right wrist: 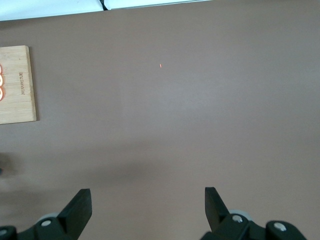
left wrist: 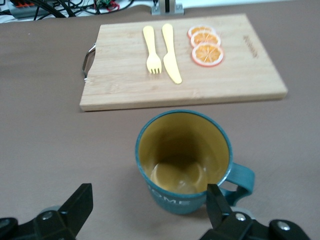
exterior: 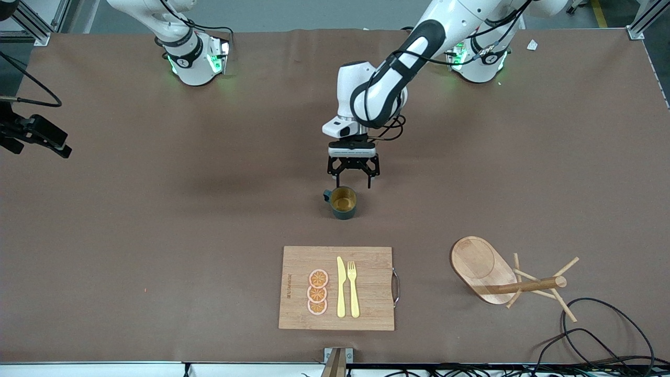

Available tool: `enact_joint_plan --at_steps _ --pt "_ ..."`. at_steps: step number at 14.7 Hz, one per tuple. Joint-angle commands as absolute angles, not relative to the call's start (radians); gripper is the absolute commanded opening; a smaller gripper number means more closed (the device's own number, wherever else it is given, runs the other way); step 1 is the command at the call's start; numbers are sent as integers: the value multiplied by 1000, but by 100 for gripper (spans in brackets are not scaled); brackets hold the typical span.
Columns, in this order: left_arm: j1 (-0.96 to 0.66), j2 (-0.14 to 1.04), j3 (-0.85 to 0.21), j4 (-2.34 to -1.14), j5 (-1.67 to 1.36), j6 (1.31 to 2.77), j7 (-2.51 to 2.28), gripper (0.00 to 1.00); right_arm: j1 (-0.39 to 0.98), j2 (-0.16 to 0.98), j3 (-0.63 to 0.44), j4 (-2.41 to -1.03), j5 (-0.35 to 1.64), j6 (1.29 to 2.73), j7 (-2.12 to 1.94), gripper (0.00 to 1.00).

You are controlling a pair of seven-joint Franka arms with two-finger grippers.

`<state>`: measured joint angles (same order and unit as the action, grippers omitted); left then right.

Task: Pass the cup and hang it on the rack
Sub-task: 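Lower the left gripper over the teal mug rim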

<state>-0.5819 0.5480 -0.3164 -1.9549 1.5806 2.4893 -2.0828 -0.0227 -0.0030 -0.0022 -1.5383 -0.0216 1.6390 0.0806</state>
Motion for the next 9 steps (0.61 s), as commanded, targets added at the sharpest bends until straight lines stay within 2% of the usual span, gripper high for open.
enact_joint_plan --at_steps 1,9 --pt "-575 561 -318 -1960 1683 2507 -2218 100 -55 -23 17 -1551 -8 1638 63 100" --pt "-584 557 -325 -1930 1664 2507 -2215 100 -57 -25 17 -1552 -8 1634 61 100"
